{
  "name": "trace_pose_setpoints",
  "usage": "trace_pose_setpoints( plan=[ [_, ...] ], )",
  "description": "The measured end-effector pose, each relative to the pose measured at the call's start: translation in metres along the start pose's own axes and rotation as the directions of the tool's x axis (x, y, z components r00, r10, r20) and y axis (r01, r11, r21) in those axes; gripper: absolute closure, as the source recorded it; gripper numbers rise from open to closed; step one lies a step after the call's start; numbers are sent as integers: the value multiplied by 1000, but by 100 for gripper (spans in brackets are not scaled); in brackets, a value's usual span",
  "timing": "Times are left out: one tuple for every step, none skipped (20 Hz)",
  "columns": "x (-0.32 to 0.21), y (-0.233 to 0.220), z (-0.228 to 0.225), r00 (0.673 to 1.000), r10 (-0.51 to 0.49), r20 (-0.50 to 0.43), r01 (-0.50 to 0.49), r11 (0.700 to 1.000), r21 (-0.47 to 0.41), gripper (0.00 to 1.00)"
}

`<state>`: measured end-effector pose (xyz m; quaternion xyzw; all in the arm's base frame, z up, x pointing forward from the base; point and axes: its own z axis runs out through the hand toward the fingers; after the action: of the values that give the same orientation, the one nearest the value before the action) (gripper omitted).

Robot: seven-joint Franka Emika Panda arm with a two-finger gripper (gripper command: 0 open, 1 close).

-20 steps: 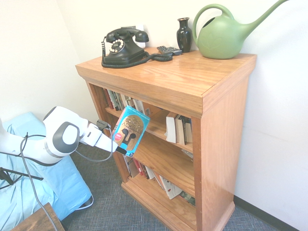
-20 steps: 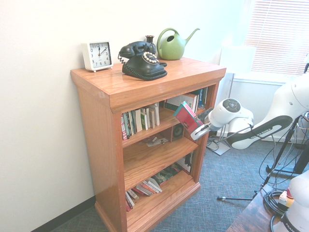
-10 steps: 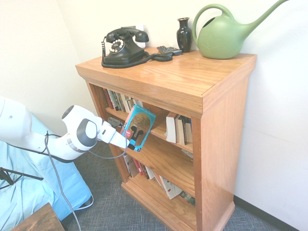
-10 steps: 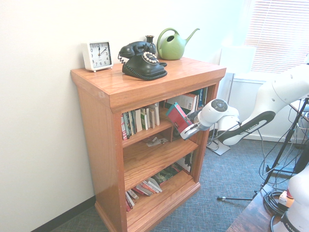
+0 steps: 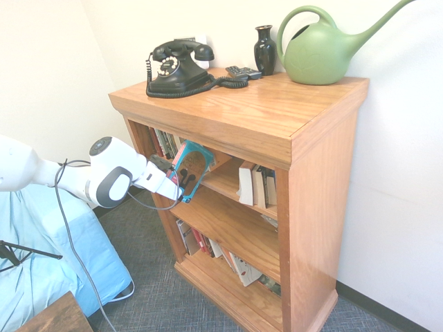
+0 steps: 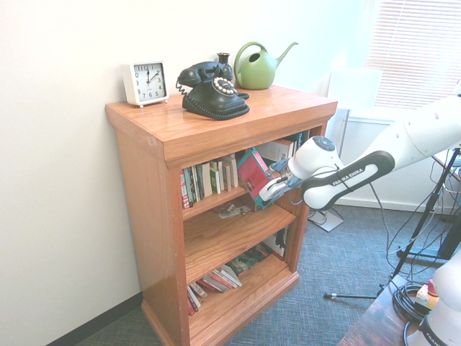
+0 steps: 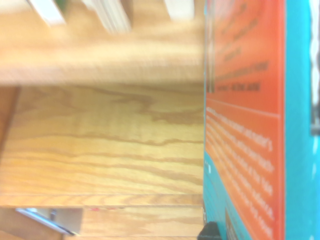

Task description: Organize the shelf

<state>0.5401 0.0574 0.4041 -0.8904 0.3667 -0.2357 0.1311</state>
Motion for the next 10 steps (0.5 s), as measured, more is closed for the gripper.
trace_pose_setpoints(
  plan=[
    [8,2,-10,1000,5,1,-5,1000,1,100],
    [16,6,-21,1000,9,0,-9,1000,-2,100],
    [23,11,-28,1000,13,0,-13,1000,-7,100],
    [29,16,-32,1000,17,2,-17,1000,-12,100],
    [32,19,-32,1000,19,7,-19,1000,-17,100],
    [32,22,-30,1000,19,12,-19,1000,-22,100],
    [31,23,-26,1000,16,19,-16,1000,-27,100],
    [30,23,-23,1000,13,24,-13,1000,-29,100],
    [29,23,-20,1000,11,28,-10,999,-30,100],
    [28,24,-18,999,9,31,-8,999,-32,100]
  ],
)
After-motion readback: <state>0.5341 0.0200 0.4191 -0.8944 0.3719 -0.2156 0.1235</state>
